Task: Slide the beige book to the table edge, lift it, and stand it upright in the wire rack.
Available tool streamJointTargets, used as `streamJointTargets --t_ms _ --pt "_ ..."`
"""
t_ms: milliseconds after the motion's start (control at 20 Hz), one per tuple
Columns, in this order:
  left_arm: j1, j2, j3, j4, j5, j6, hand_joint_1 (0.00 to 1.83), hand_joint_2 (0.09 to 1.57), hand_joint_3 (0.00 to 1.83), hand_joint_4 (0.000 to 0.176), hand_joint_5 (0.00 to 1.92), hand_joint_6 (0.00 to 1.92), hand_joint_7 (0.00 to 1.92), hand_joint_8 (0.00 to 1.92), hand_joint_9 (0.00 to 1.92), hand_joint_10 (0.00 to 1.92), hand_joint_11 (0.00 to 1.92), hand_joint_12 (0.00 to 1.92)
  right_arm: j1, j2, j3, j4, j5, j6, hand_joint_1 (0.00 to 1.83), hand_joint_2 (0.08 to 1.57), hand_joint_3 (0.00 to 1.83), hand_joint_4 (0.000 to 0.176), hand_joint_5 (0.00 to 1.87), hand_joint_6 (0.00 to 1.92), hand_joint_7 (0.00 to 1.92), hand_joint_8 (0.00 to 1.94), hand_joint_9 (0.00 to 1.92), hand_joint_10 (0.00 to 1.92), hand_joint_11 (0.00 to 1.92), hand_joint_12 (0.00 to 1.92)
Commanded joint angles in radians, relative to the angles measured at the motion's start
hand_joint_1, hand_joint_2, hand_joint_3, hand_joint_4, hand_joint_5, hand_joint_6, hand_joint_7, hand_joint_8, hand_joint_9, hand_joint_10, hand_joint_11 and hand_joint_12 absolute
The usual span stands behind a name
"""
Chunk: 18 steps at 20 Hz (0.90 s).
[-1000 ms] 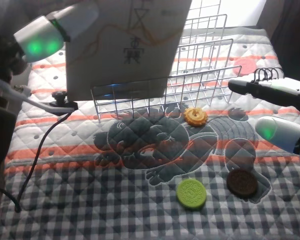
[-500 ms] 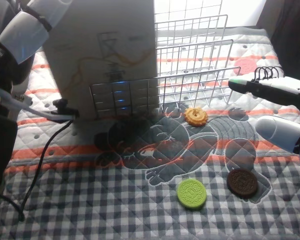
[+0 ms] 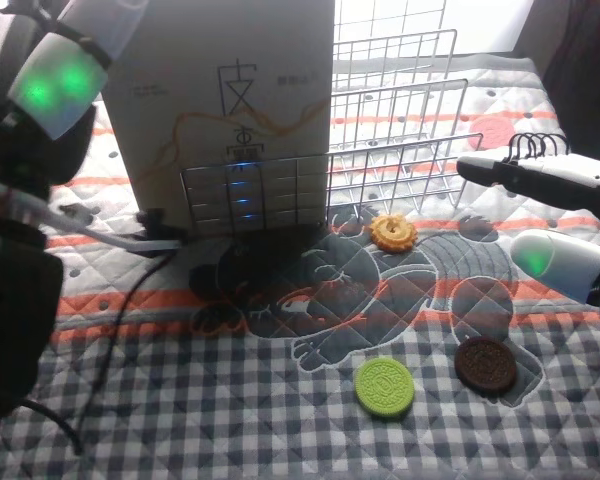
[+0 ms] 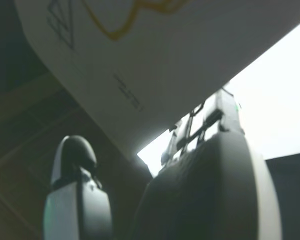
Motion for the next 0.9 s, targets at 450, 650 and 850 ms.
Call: streamJointTargets --t_ms 450,650,850 --pt "-0.018 0.035 0.002 0.098 -0.05 -0.019 0.63 0.95 0.01 0.176 0.0 0.0 0.0 0.0 0.04 0.02 0.0 0.7 0.005 -0.012 0.005 0.006 0.08 0.01 0.06 1.41 0.0 0.0 0.38 0.0 0.41 0.0 0.36 0.01 0.34 0.02" --pt "-0.03 0.167 -0.036 0.175 0.006 0.075 0.49 0.91 0.0 0.176 0.0 0.0 0.0 0.0 0.08 0.01 0.02 0.69 0.005 0.031 -0.003 0.008 0.08 0.0 0.09 1.39 0.0 0.002 0.37 0.0 0.41 0.0 0.34 0.0 0.3 0.0" --pt "0.004 0.327 -0.107 0.307 0.036 0.099 0.54 0.92 0.0 0.176 0.0 0.0 0.0 0.0 0.0 0.0 0.0 0.0 0.005 0.08 -0.019 0.012 0.106 -0.022 0.11 1.41 0.0 0.0 0.36 0.0 0.37 0.0 0.32 0.0 0.29 0.01"
